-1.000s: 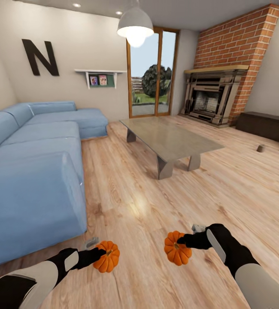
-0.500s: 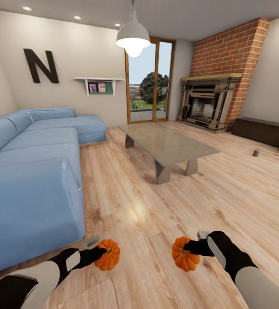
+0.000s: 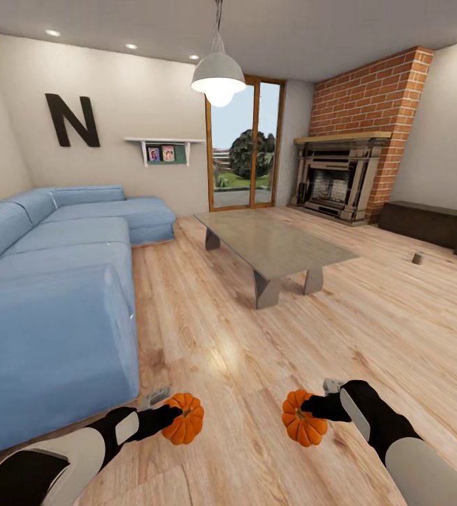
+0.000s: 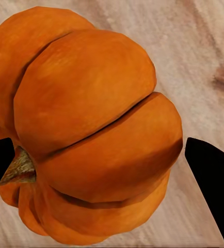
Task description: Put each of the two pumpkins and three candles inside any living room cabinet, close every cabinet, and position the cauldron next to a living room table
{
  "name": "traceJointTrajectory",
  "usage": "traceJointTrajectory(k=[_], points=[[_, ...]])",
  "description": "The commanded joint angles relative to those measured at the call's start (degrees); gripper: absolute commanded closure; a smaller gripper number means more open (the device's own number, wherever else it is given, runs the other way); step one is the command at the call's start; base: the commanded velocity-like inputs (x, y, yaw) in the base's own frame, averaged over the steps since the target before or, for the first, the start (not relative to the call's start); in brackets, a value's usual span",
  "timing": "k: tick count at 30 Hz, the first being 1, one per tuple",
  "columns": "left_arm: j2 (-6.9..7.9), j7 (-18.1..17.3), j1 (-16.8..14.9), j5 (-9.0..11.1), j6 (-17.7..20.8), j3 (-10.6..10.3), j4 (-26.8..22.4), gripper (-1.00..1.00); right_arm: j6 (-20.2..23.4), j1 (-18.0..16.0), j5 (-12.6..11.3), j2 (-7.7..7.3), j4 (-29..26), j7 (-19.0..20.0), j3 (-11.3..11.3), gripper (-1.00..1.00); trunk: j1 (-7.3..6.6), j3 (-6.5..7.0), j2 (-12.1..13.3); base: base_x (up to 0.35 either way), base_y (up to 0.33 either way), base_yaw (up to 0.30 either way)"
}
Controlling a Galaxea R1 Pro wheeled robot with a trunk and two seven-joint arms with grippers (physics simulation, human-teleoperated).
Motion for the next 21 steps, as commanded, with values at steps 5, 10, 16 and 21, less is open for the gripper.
traceJointTrajectory(k=[5, 10, 16, 21], points=[[-0.09, -0.26, -0.07, 0.62, 0.03, -0.51, 0.15, 1.0, 0.21, -0.04, 0.14, 0.13, 1.69, 0.09, 0.45, 1.0, -0.14, 0.6, 0.04, 0.0, 0.0, 0.0], [-0.16, -0.24, -0.07, 0.55, -2.14, -0.51, 0.32, 1.0, 0.33, -0.04, 0.14, 0.39, 2.04, 0.13, 0.49, 1.0, -0.27, 1.24, 0.11, 0.0, 0.0, 0.0], [-0.26, 1.33, -0.07, 0.54, -3.0, -0.51, 0.78, 1.0, 0.41, -0.04, 0.1, 0.76, 2.1, 0.1, 0.49, 1.0, -0.43, 2.02, 0.19, 0.0, 0.0, 0.0], [-0.33, 2.37, -0.07, 0.54, -3.11, -0.52, 0.8, 1.0, 0.44, -0.04, 0.08, 0.89, 2.1, 0.08, 0.49, 1.0, -0.55, 2.66, 0.26, 0.0, 0.0, 0.003]])
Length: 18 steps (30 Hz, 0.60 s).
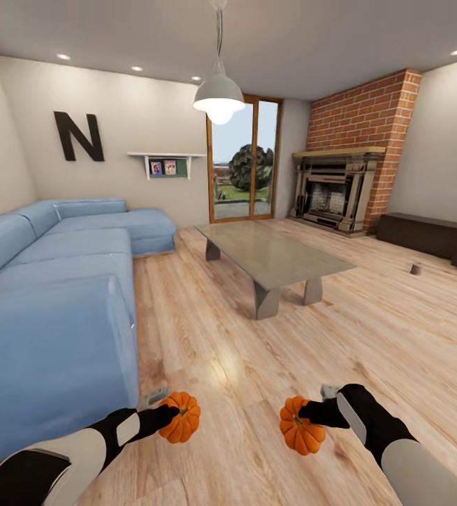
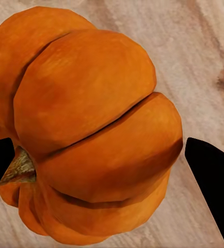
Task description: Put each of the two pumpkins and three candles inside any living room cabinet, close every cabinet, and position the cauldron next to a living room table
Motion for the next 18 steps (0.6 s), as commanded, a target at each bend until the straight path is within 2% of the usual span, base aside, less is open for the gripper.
traceJointTrajectory(k=[1, 6, 9, 18], points=[[-0.07, -0.19, -0.08, 0.63, 0.08, -0.47, 0.13, 1.0, 0.19, -0.03, -0.03, -0.06, -0.05, 0.11, 0.33, 1.0, -0.04, 0.07, -0.01, 0.0, 0.0, 0.035], [-0.25, -0.14, -0.08, 0.7, -1.33, -0.47, 0.11, 1.0, 0.19, -0.03, -0.11, -0.04, -0.05, 0.16, 0.33, 1.0, -0.17, 0.84, 0.06, 0.0, 0.0, 0.039], [-0.33, -0.18, -0.08, 0.75, -3.04, -0.47, 0.11, 1.0, 0.25, -0.03, -0.15, -0.04, -0.06, 0.21, 0.33, 1.0, -0.17, 0.79, 0.06, 0.0, 0.0, 0.008], [-0.37, -0.19, -0.08, 0.77, -3.75, -0.47, 0.11, 1.0, 0.54, -0.03, -0.21, -0.04, -0.05, 0.32, 0.33, 1.0, -0.17, 0.25, 0.06, 0.0, 0.0, -0.002]])
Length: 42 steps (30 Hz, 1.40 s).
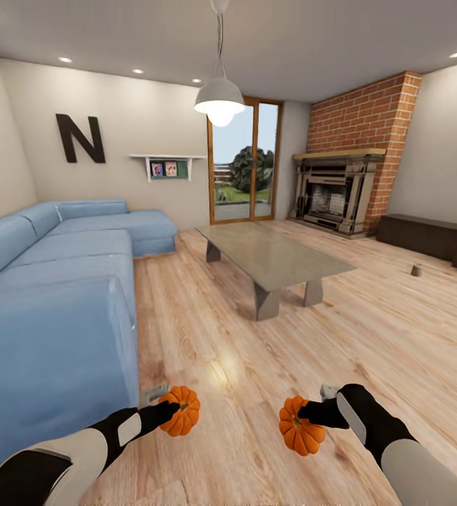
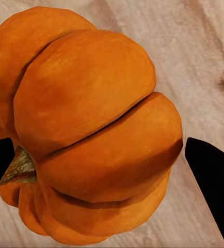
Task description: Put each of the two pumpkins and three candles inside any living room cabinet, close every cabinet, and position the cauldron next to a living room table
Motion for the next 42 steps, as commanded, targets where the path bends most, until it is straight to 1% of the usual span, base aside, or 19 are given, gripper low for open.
traceJointTrajectory(k=[1, 6, 13, 26, 42], points=[[0.0, -0.29, -0.09, 0.63, 0.07, -0.39, 0.15, 1.0, 0.21, -0.04, -0.04, -0.08, -0.06, 0.14, 0.31, 1.0, -0.02, -0.15, -0.03, 0.0, 0.0, -0.038], [0.04, -0.29, -0.09, 0.63, 0.14, -0.39, 0.15, 1.0, 0.4, -0.04, -0.05, -0.08, -0.06, 0.17, 0.33, 1.0, -0.02, -0.61, -0.03, 0.0, 0.0, -0.076], [0.04, -0.29, -0.09, 0.63, 0.28, -0.39, 0.15, 1.0, 0.45, -0.04, -0.05, -0.08, -0.06, 0.18, 0.36, 1.0, -0.2, 0.3, 0.06, 0.0, 0.0, -0.104], [0.04, -0.2, -0.09, 0.63, 0.3, -0.39, 0.21, 1.0, 0.33, -0.04, -0.05, -0.02, -0.08, 0.13, 0.4, 1.0, -3.05, 1.43, 5.28, 0.0, 0.0, -0.112], [0.04, -0.2, -0.09, 0.63, 0.3, -0.39, 0.24, 1.0, 0.46, -0.04, -0.05, -0.02, -0.09, 0.09, 0.4, 1.0, -6.57, 2.97, 11.69, 0.0, 0.0, -0.162]])
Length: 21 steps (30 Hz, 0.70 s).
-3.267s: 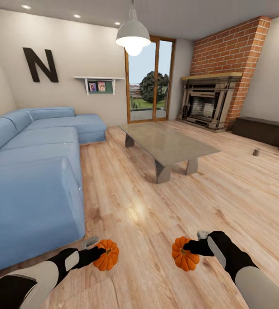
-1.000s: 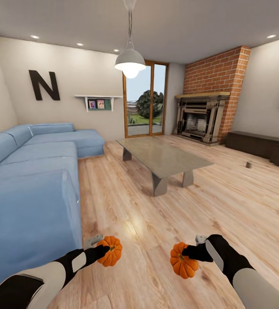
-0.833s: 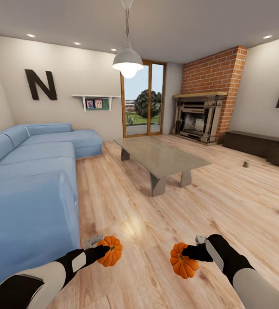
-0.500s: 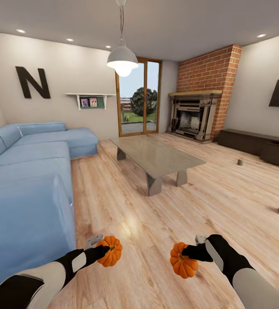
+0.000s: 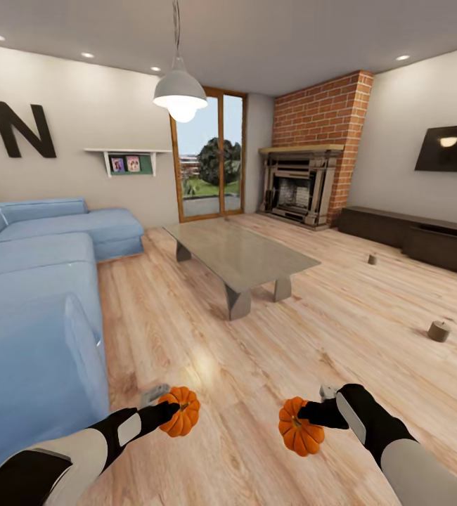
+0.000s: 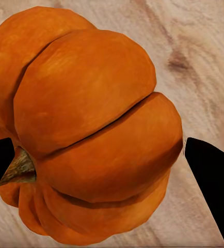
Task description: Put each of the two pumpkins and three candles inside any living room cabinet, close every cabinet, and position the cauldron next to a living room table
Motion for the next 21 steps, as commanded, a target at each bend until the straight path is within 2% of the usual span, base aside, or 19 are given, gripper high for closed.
traceJointTrajectory(k=[1, 10, 21], points=[[0.0, -0.29, -0.08, 0.6, 0.09, -0.46, 0.16, 1.0, 0.18, -0.03, -0.07, -0.06, -0.04, 0.13, 0.33, 1.0, -0.24, 0.04, 0.39, 0.0, 0.0, -0.158], [0.0, -0.21, -0.08, 0.6, 0.09, -0.46, 0.16, 1.0, -0.06, -0.03, 0.02, -0.07, -0.04, 0.09, 0.33, 1.0, -2.21, 0.85, 4.0, 0.0, 0.0, -0.095], [0.0, -0.19, -0.08, 0.6, 0.09, -0.46, 0.16, 1.0, -0.34, -0.03, -0.02, -0.12, -0.06, 0.13, 0.24, 1.0, -4.63, 2.38, 8.41, 0.0, 0.0, -0.011]])
